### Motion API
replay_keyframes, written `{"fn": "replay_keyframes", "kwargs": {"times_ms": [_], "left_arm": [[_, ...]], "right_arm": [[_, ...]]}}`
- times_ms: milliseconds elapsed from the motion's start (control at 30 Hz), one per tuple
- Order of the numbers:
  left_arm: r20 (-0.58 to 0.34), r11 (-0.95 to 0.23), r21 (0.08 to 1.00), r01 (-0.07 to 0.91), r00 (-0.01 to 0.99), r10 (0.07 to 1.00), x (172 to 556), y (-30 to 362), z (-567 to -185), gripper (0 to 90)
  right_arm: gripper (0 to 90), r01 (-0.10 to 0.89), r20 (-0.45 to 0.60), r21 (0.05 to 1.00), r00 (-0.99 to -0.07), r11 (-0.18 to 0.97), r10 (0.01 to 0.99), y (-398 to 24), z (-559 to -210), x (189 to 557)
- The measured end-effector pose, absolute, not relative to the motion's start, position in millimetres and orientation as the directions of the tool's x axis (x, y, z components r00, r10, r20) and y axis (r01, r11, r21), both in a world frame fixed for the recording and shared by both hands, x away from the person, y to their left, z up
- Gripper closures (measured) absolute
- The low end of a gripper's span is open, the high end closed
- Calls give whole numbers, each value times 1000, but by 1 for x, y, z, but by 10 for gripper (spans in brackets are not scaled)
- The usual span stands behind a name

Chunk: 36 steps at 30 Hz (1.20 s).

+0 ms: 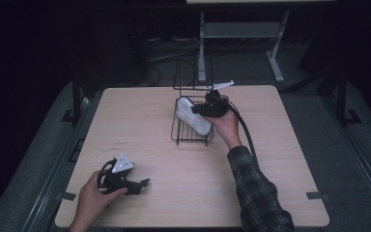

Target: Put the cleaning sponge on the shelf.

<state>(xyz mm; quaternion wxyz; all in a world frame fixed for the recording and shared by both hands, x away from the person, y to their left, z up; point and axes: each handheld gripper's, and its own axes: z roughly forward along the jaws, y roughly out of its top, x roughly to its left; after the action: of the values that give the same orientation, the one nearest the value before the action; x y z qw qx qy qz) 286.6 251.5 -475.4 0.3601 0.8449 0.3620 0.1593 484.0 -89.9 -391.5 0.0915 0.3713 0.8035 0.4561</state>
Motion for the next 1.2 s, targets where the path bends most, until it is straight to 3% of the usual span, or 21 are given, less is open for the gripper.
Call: {"fn": "replay_keyframes", "kwargs": {"times_ms": [1200], "left_arm": [[5,-475,725,499,685,728,286,251,-475,127]], "right_arm": [[641,561,139,756,-641,337,754,-101,-416,498]]}}
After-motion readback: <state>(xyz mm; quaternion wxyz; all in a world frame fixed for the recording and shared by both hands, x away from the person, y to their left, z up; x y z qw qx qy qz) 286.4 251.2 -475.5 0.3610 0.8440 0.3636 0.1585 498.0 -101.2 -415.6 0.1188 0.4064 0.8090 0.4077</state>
